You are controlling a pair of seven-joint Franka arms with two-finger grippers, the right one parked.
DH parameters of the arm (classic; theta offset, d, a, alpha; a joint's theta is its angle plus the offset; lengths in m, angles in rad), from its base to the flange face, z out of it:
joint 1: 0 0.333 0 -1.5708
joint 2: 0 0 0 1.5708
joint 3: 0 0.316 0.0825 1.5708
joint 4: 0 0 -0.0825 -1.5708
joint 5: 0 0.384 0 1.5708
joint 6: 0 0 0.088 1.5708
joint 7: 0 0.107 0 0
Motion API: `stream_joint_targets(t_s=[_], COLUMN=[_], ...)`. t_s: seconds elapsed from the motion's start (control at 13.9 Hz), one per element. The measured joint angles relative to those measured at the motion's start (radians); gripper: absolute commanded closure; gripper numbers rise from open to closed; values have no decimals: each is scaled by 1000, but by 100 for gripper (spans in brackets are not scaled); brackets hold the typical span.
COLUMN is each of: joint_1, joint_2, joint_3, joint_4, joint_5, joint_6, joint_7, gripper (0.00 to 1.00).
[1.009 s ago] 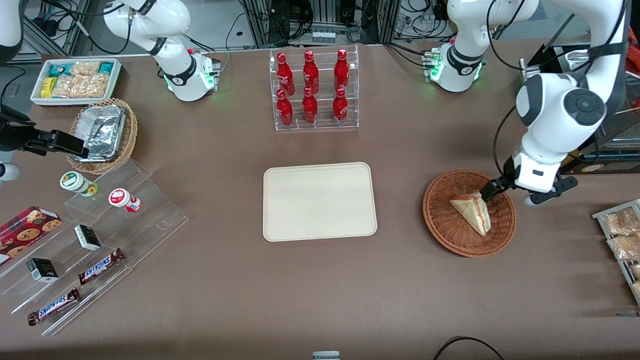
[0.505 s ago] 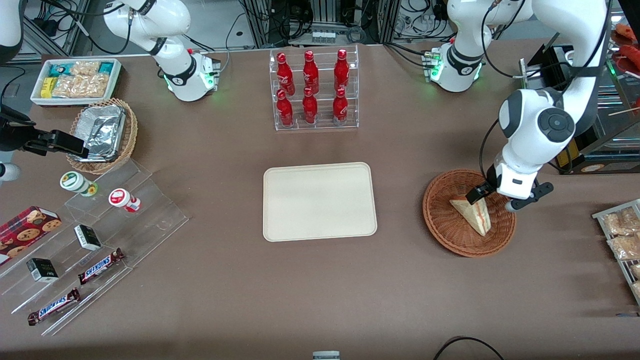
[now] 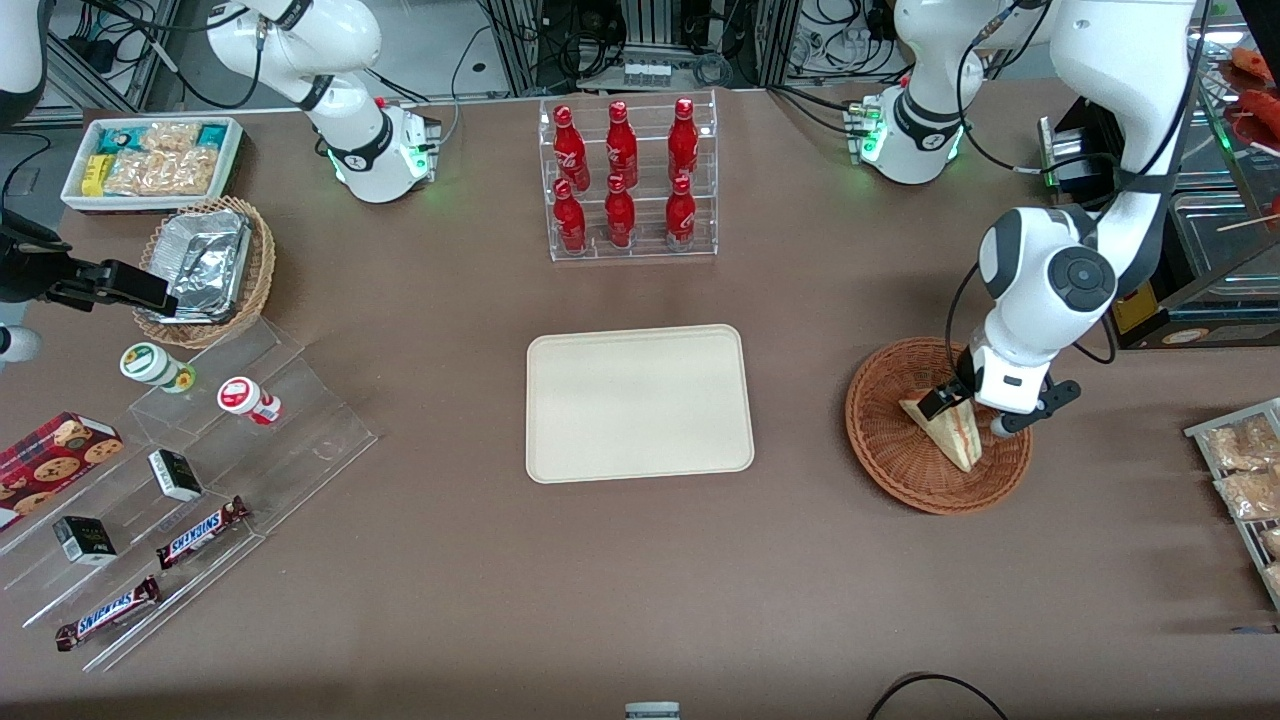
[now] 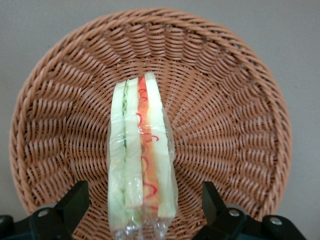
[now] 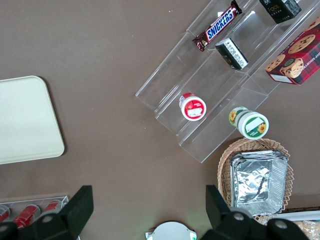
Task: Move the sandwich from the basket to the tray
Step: 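Lower the left gripper onto the sandwich and close it around the sandwich, then lift the sandwich and carry it with the left gripper over the white tray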
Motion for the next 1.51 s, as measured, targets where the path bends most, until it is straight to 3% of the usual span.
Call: stream_joint_targets(t_s=[0.14, 0.22, 0.58, 0.86, 1.15, 1.51], joint_1=[1, 1, 1, 1, -3, -13], joint_2=[23, 28, 12, -92, -133, -76], joint_3=[3, 3, 4, -14, -160, -409], joint_4=[0, 0, 13, 152, 323, 441], joint_5=[0, 0, 1, 59, 66, 88], joint_6=[11, 13, -8, -333, -532, -546], joint_7=[0, 0, 0, 0, -54, -152], gripper=[78, 100, 100, 100, 100, 100])
